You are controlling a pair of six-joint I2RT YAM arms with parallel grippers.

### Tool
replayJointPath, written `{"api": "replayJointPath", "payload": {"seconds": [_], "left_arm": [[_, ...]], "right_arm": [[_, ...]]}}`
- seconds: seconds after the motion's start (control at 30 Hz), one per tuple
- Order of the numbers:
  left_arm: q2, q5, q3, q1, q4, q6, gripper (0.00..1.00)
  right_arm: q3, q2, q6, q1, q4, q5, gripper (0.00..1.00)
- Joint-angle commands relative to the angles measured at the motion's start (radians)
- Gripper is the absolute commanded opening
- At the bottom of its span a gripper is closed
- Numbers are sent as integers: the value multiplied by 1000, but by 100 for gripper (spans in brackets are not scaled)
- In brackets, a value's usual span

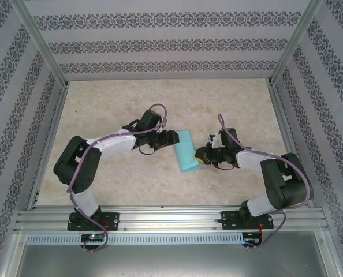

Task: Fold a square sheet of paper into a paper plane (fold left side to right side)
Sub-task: First fold in half a square sheet of paper at the center of the table.

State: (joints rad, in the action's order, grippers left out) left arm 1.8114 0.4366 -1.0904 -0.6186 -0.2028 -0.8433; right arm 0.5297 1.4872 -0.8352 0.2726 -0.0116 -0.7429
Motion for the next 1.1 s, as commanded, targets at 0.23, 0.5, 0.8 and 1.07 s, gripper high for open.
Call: {"api": "replayJointPath", "payload": {"seconds": [0.23, 0.5, 0.8, 1.07], "left_arm": [[108, 6, -64, -40, 33, -62, 50], [162, 4, -122, -40, 10, -42, 41], [228, -39, -233, -40, -111, 34, 33], [264, -65, -308, -40, -204, 97, 39]], "right_arm": [[-25, 8, 16, -6, -14, 33, 10], [-38, 9, 0, -7, -39, 37, 11], [-41, 9, -12, -4, -48, 35, 13], [-29, 25, -13, -5, -57, 49, 14]]}}
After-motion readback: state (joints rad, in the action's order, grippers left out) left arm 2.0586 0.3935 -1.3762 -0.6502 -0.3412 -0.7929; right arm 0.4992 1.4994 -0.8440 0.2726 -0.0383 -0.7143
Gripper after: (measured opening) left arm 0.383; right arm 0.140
